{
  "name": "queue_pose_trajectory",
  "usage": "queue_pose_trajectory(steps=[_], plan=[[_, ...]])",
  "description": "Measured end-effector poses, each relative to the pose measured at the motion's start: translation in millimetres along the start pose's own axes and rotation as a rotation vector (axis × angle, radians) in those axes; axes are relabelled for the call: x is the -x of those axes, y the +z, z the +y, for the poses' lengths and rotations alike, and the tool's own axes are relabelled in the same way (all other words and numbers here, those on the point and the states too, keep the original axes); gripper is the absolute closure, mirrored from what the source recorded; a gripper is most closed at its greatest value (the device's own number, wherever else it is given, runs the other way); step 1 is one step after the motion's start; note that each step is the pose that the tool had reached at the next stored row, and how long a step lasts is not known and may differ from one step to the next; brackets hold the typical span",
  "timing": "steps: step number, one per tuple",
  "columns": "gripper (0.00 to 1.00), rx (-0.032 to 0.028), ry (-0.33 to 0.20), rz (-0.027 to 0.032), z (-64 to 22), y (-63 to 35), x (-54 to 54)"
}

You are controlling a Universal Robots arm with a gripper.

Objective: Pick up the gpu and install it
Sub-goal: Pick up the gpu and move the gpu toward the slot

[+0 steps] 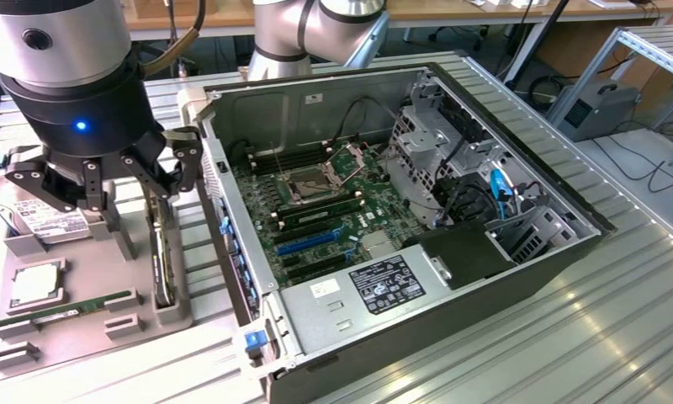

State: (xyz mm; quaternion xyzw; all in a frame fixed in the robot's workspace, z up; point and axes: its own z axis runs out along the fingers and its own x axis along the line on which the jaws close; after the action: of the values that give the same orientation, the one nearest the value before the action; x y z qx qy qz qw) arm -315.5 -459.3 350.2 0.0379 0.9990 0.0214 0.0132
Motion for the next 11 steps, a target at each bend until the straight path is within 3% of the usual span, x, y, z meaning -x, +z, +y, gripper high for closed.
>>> queue_pose_trajectory(steps=[11], plan=[[0.46,0.0,0.0,-0.0001,-0.1,3.2,-0.1]])
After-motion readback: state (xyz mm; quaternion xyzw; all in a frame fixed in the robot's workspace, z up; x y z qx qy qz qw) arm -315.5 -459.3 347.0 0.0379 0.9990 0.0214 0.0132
